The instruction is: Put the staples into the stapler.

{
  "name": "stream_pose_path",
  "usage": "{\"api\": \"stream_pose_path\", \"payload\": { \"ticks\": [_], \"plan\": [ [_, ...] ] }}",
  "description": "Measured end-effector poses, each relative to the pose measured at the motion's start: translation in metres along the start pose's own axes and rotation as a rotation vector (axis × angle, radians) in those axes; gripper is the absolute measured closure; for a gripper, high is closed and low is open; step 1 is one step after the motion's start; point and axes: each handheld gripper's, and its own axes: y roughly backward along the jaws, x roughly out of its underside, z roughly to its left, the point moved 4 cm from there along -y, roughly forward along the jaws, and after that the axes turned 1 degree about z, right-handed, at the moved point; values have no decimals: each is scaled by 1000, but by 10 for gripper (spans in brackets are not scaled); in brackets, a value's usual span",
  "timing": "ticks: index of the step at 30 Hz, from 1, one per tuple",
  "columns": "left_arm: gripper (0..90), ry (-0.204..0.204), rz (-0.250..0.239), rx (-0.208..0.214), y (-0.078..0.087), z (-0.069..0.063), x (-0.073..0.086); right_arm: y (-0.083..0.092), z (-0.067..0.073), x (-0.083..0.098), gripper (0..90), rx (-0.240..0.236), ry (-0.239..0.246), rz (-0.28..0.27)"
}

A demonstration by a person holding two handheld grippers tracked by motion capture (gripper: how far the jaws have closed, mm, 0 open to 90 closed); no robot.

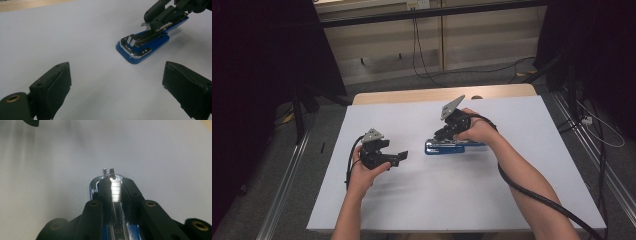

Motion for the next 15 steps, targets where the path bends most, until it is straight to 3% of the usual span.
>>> {"api": "stream_pose_path", "payload": {
  "ticks": [15],
  "plan": [
    [86, -2, 0, -5, 0, 0, 0, -9, -2, 1, 794, -34, 33, 11]
  ]
}}
